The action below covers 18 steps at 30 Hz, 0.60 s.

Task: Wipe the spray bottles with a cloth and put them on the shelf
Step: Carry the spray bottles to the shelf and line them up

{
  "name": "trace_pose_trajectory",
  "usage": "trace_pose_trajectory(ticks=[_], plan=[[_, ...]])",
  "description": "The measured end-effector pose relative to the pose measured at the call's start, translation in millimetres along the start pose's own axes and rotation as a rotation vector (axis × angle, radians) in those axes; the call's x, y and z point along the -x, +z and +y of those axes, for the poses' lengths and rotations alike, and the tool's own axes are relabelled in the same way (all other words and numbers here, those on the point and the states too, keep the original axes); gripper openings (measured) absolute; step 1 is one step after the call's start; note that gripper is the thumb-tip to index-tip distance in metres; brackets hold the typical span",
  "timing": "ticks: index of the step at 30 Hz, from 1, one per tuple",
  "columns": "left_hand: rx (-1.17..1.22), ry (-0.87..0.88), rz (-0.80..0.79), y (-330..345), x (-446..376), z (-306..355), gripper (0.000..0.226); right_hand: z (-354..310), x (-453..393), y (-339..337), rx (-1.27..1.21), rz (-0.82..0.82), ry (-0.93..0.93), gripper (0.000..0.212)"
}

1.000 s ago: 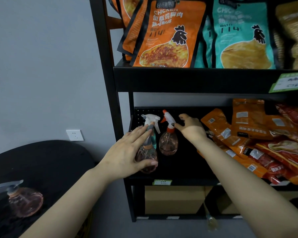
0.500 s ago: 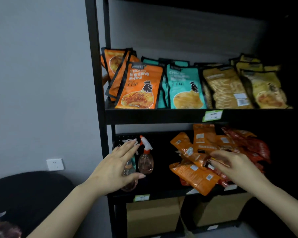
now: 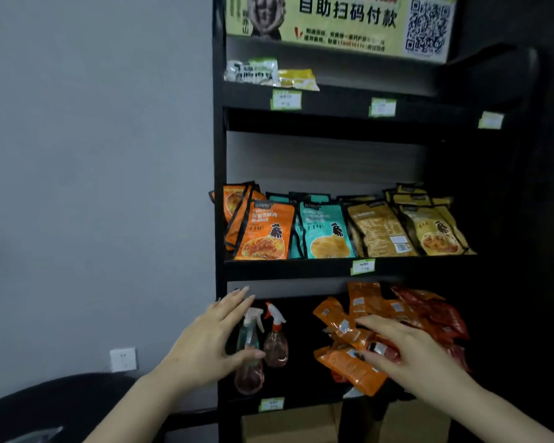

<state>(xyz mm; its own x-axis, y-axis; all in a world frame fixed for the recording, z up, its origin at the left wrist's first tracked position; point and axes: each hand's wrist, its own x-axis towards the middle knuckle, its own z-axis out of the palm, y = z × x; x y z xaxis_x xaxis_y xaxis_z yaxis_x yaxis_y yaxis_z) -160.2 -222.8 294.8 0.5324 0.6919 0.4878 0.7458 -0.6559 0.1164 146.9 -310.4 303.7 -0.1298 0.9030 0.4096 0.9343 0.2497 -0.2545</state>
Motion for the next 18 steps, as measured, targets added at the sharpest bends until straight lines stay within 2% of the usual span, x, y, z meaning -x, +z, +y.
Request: trace_pose_trajectory(ticks=[9, 13, 18], plan=[[-0.079, -0.086, 0.128, -72.6, 76.7, 6.1, 0.099, -106.8, -12.1, 9.4, -0.072, 0.029, -0.274, 0.058], [-0.104, -0.181, 0.169, -94.4, 120.7, -1.4, 0.099, -159.6, -28.7, 25.6, -0.128, 0.059, -0.389, 0.056], [-0.176, -0.333, 0.207, -108.0, 172.7, -21.8, 0.093, -217.1, -54.0, 64.4, -0.190, -0.001, -0.505, 0.059]])
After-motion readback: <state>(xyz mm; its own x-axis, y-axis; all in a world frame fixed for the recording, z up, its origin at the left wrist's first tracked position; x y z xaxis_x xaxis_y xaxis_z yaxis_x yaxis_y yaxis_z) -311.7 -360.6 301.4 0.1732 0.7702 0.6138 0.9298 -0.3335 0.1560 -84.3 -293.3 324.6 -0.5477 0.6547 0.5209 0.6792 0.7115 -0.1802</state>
